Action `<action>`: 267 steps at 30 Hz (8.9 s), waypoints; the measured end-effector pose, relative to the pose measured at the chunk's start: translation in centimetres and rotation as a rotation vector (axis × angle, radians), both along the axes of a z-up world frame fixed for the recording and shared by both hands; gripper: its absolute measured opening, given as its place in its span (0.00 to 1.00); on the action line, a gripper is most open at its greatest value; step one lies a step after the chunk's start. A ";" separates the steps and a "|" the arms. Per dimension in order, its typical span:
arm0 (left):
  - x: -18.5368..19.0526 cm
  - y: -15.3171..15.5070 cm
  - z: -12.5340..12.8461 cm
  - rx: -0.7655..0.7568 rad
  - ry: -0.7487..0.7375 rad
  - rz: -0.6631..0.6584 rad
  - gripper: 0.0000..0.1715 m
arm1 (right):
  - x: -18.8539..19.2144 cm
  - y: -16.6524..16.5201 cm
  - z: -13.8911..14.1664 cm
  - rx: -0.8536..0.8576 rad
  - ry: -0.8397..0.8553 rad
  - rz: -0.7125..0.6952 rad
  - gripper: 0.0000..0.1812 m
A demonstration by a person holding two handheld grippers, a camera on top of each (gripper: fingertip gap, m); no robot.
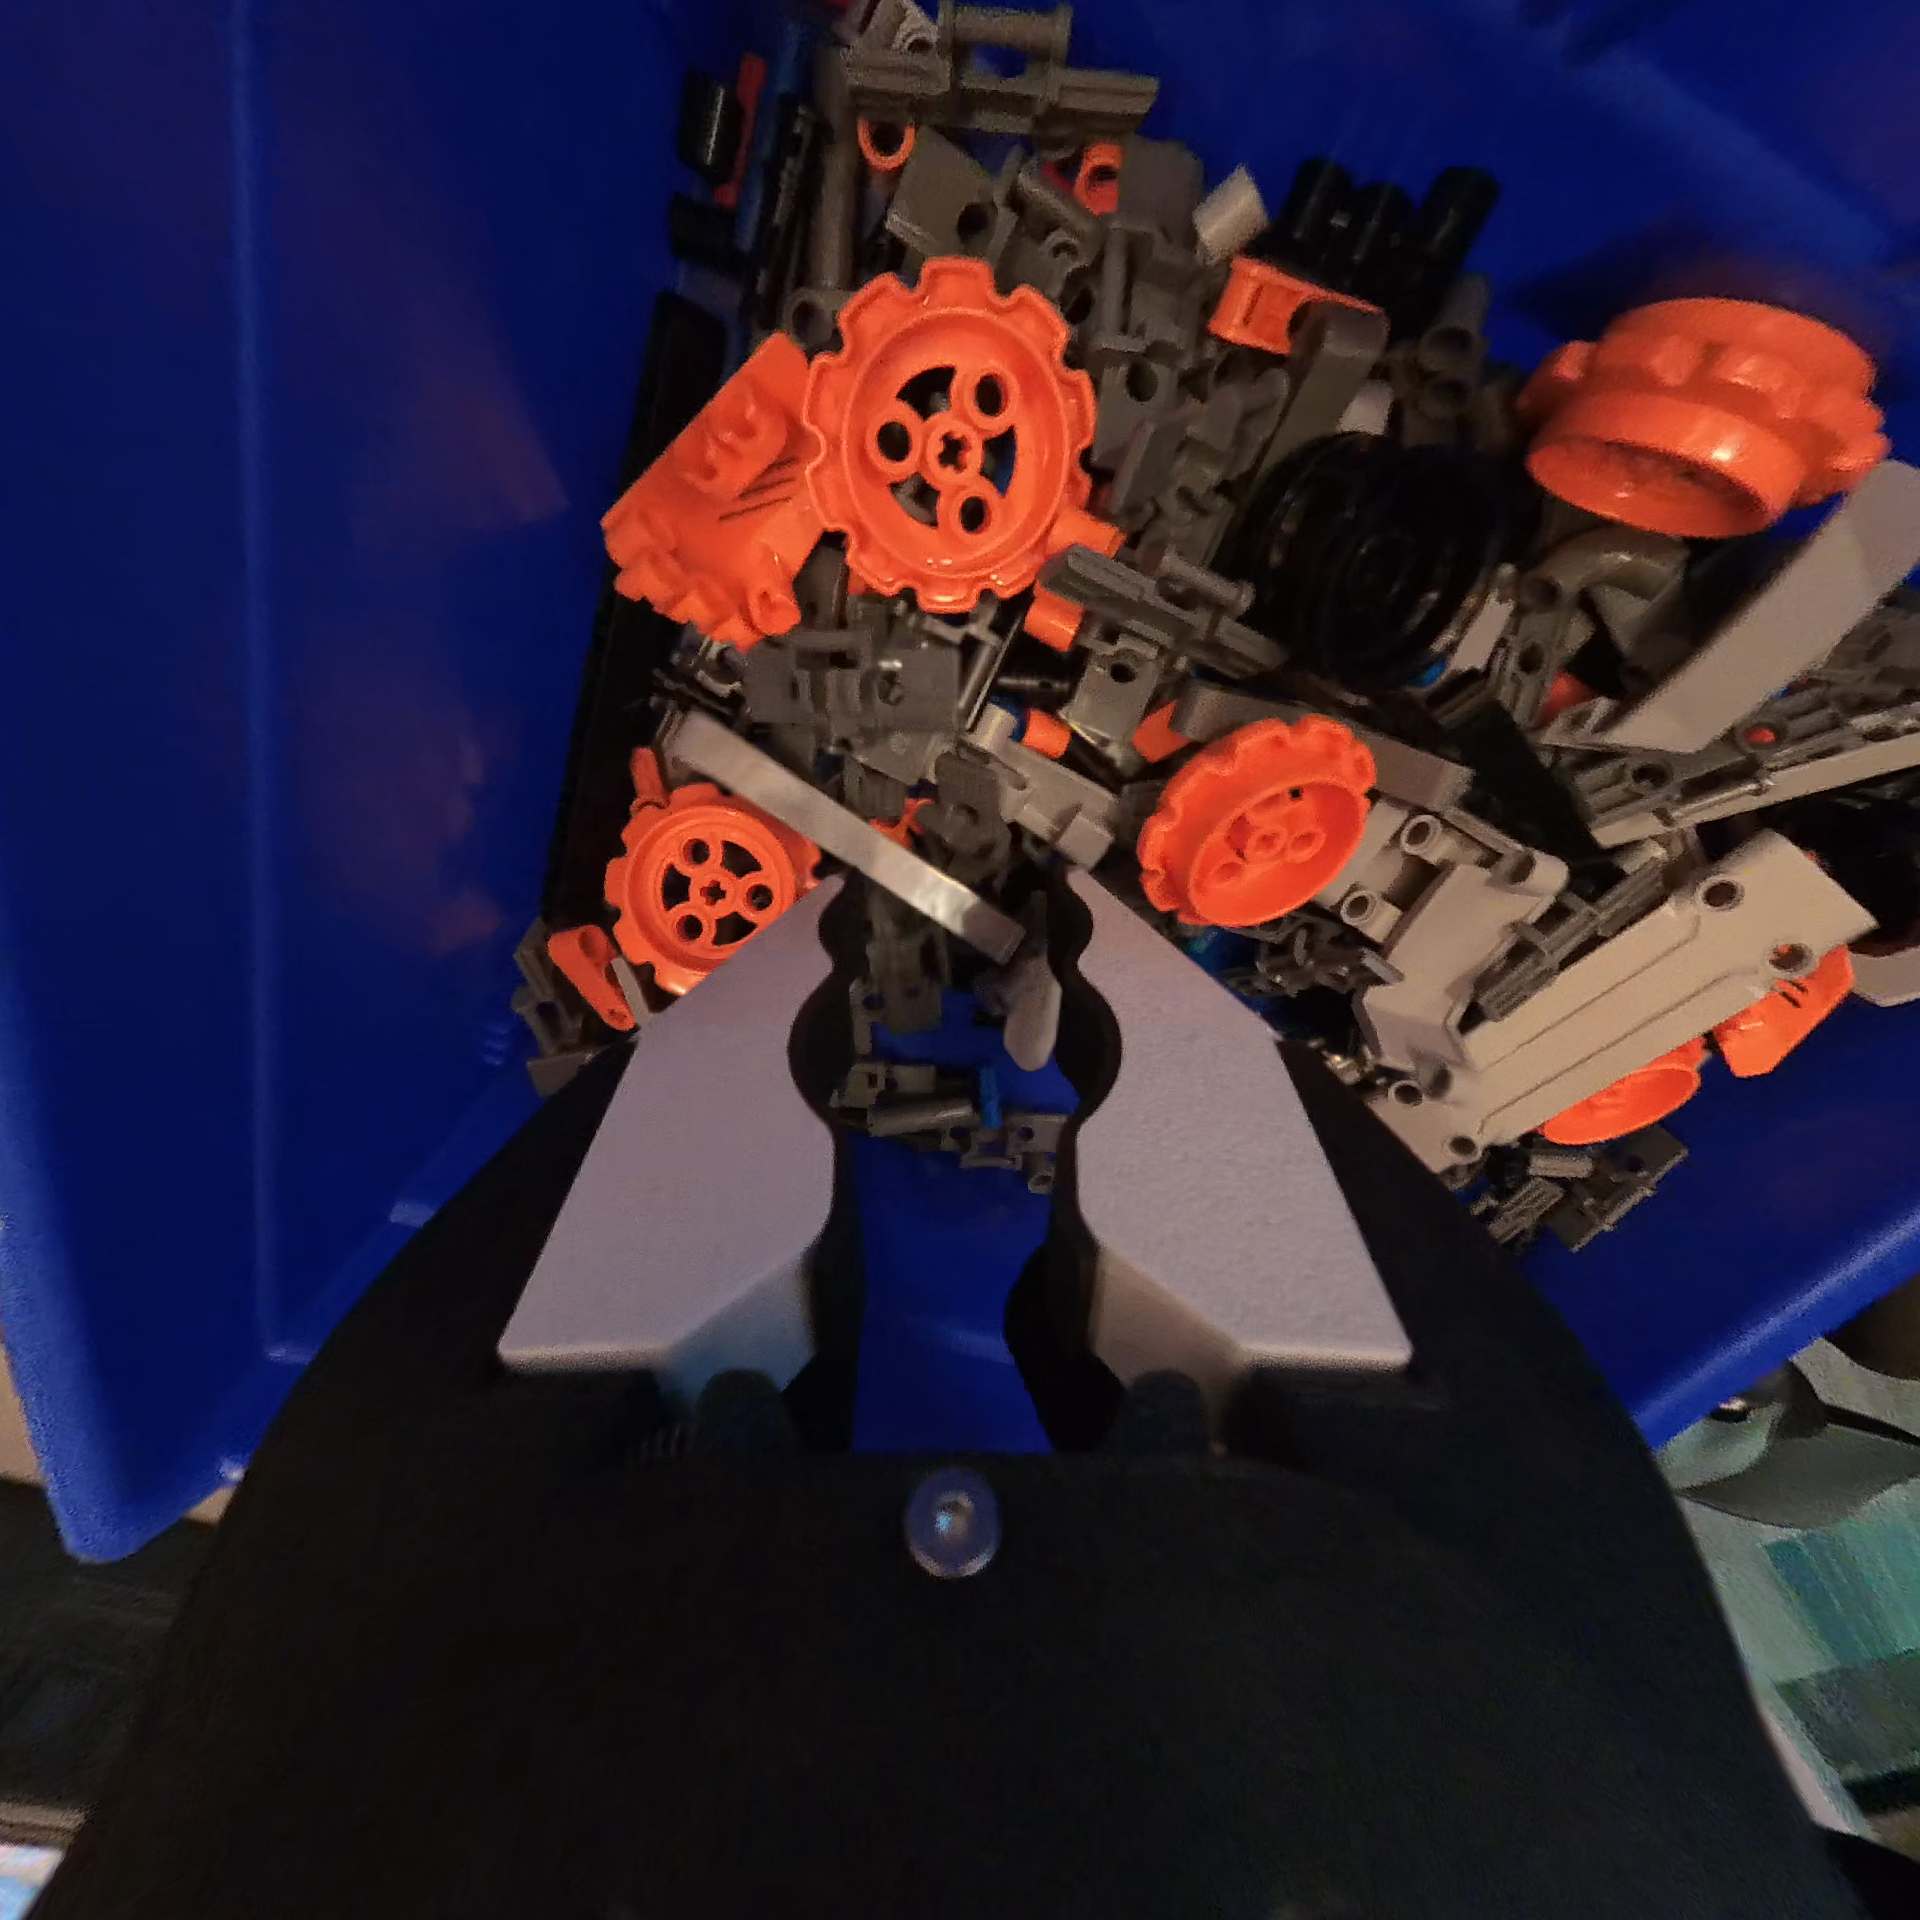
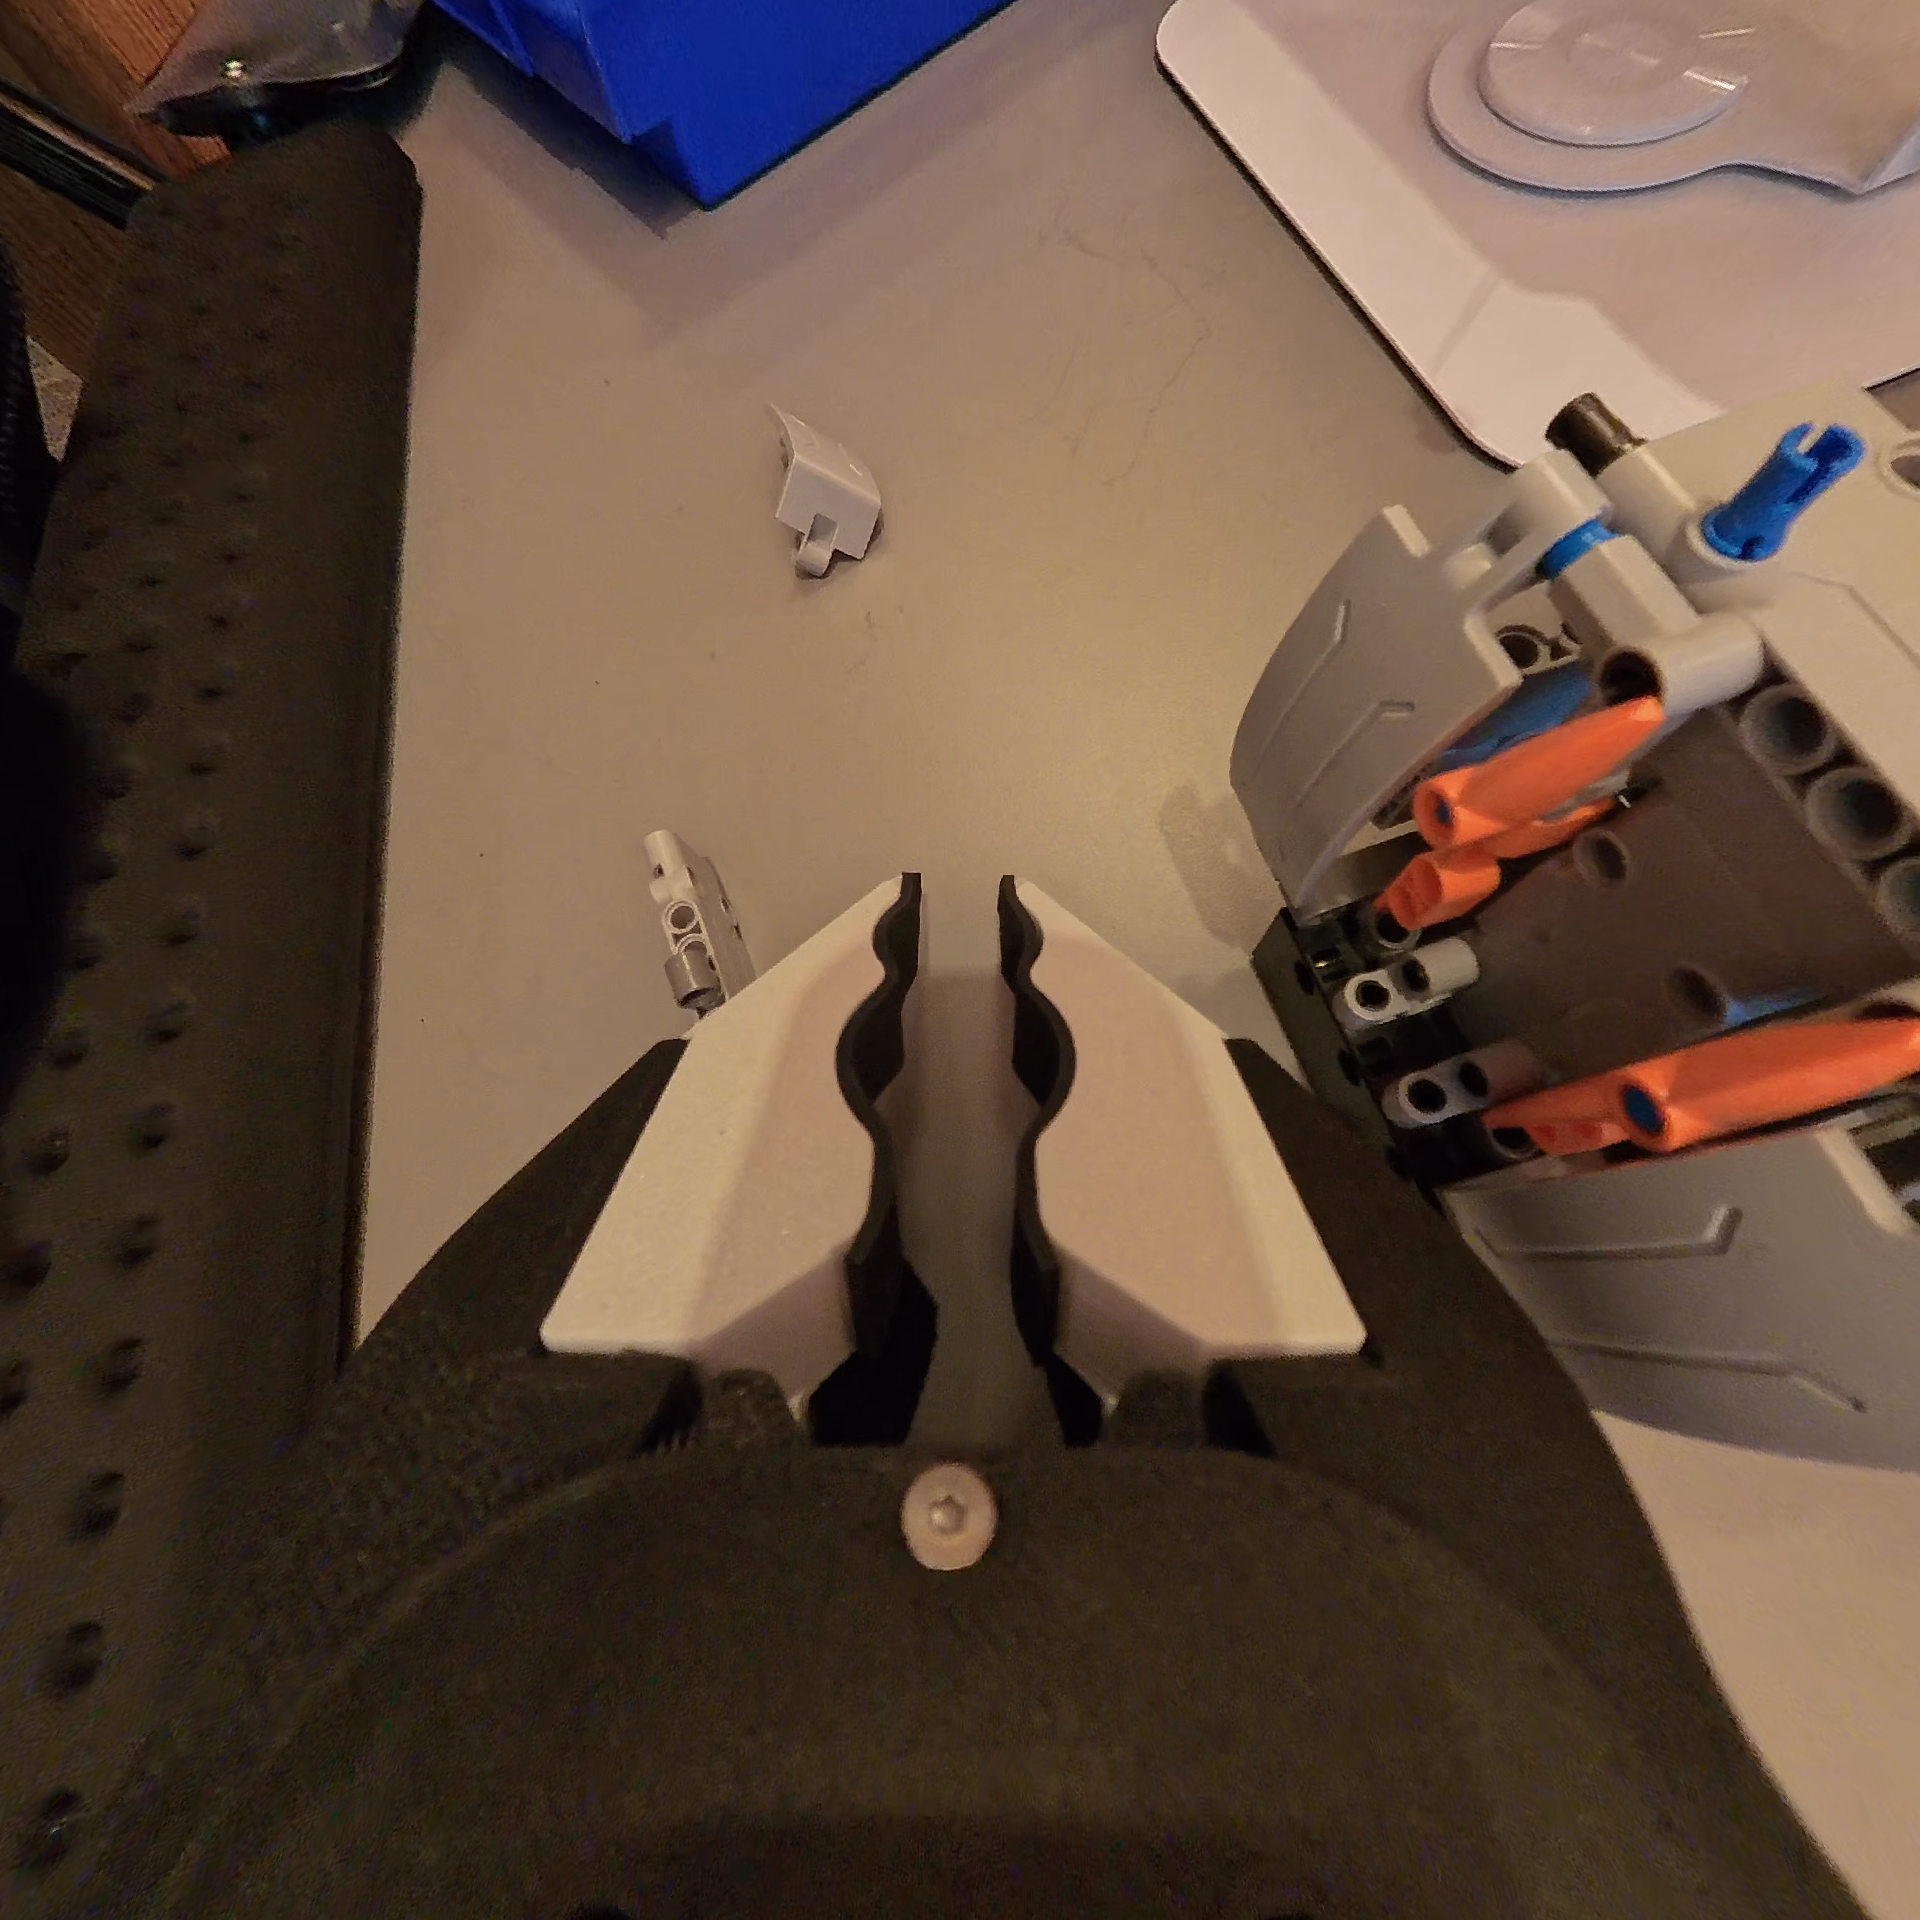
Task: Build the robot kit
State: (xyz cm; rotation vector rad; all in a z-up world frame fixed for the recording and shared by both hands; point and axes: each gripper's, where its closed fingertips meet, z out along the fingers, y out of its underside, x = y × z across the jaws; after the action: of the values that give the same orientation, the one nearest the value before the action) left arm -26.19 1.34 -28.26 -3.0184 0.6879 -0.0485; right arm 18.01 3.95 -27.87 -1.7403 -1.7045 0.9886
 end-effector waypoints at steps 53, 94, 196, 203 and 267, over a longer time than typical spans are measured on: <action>-0.2 -5.9 4.4 0.045 -0.007 -0.116 0.11 | 0.2 0.2 -0.3 0.002 -0.010 -0.009 0.07; 3.2 -13.6 -0.3 -0.466 0.201 -0.339 0.00 | 0.1 -0.1 0.4 0.011 0.013 0.001 0.07; 3.4 -11.6 -1.3 -0.181 0.130 -0.419 0.04 | 0.2 -0.5 1.3 0.007 0.045 0.018 0.07; 3.5 -11.2 -1.2 -0.173 0.136 -0.390 0.06 | 0.2 -0.5 1.2 0.004 0.041 0.018 0.07; 29.0 -7.5 -1.8 0.031 0.002 -0.706 0.03 | 0.5 -0.5 2.2 0.008 0.055 0.005 0.08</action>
State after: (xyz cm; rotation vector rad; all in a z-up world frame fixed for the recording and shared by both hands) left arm 2.82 -6.13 -30.03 -2.5810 1.6809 -0.0557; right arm 18.50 3.46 -25.66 -1.6887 -1.6769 1.0220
